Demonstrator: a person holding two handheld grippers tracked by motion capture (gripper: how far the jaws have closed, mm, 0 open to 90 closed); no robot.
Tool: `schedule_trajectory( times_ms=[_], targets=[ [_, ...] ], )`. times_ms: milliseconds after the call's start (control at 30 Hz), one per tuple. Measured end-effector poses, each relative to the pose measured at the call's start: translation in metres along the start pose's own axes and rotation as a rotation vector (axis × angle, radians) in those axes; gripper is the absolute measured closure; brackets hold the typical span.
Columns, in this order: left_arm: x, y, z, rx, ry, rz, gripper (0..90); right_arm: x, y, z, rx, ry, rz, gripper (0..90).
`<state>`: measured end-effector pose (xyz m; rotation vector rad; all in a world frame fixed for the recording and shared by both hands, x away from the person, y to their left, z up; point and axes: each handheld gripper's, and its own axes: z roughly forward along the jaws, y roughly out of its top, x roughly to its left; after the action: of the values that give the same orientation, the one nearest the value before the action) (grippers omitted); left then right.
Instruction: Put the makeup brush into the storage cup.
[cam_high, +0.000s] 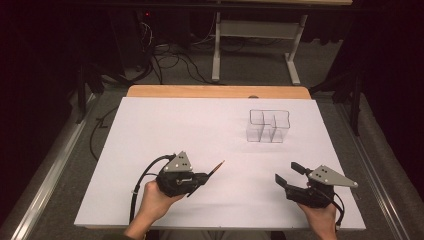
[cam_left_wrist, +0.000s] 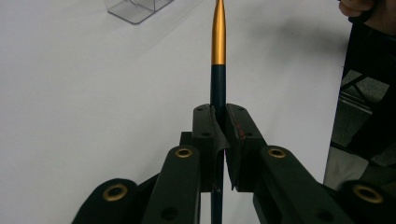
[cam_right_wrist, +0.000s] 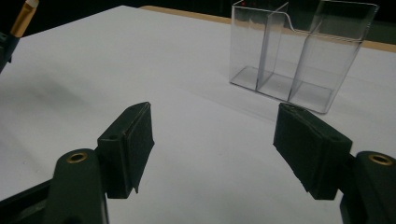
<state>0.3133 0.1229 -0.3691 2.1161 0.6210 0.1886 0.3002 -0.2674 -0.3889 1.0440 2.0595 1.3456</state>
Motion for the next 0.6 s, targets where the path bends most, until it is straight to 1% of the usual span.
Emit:
schedule_trajectory(
  times_ms=[100,167,200,267,400,600],
  targets=[
    [-0.002,0.001,0.004,0.000,0.014,0.019,82.9,0.003,0.002,0.001,-0.006,0.017,-0.004,30.8],
    [-0.003,0.002,0.007,0.004,0.008,0.026,82.9,0.005,0.003,0.002,-0.015,0.024,-0.013,30.5],
    [-0.003,0.003,0.009,0.006,0.002,0.028,82.9,0.007,0.003,0.002,-0.015,0.028,-0.008,30.4],
    [-0.004,0.004,0.012,0.009,-0.011,0.026,82.9,0.008,0.004,0.002,-0.024,0.037,-0.013,30.3],
    [-0.005,0.004,0.013,0.007,-0.031,0.015,82.9,0.009,0.006,0.005,-0.036,0.073,0.012,30.1],
    [-0.006,0.006,0.013,-0.008,-0.041,0.013,82.9,0.015,0.009,0.012,-0.038,0.115,0.014,30.3]
  ],
)
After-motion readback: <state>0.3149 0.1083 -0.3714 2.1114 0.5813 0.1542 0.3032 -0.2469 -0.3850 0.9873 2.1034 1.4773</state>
